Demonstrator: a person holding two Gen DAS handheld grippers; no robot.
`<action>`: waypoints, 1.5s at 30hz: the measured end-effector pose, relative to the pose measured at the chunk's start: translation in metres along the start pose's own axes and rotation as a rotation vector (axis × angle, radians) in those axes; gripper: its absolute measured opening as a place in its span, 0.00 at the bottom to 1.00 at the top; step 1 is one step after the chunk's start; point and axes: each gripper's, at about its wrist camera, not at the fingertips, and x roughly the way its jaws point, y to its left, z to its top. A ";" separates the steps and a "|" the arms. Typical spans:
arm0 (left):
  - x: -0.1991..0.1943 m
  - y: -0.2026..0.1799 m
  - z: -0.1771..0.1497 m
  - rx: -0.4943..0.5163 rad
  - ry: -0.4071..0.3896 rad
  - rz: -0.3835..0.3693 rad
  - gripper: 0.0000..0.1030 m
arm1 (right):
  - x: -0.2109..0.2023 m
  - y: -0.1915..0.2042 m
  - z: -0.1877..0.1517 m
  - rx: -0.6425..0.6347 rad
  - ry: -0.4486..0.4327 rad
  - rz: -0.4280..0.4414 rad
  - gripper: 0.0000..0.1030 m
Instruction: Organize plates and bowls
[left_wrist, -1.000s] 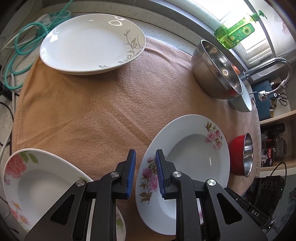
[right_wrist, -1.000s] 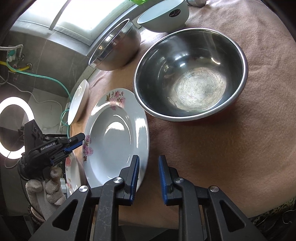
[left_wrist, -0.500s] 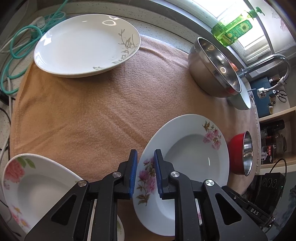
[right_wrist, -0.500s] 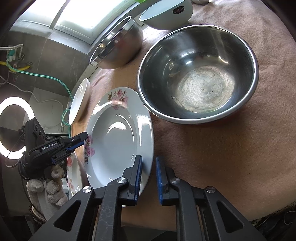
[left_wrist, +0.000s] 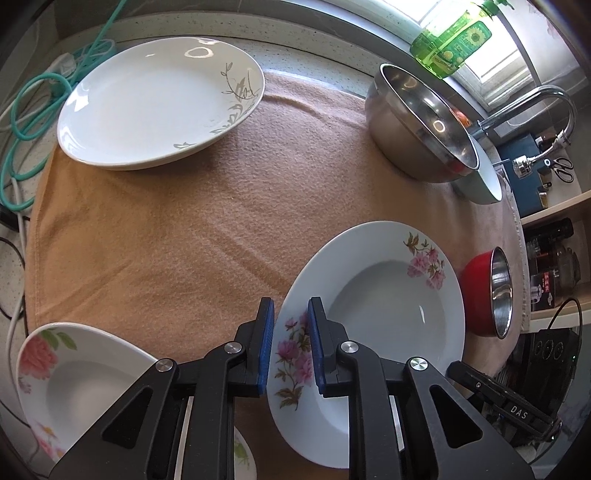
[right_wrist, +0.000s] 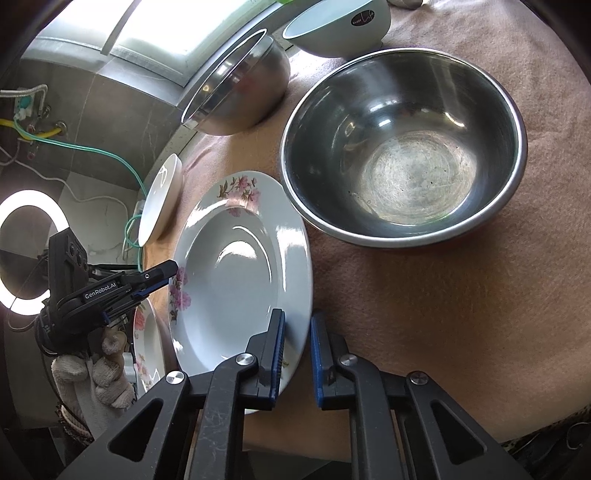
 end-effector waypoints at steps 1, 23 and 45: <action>0.000 0.000 0.000 -0.004 -0.001 -0.001 0.16 | 0.000 0.000 -0.001 0.000 -0.001 -0.002 0.12; -0.011 0.004 -0.023 -0.051 0.007 -0.019 0.16 | 0.000 0.002 0.008 -0.012 0.009 -0.025 0.13; -0.015 0.004 -0.053 -0.092 0.020 0.000 0.16 | 0.006 0.013 0.007 -0.055 0.038 -0.039 0.13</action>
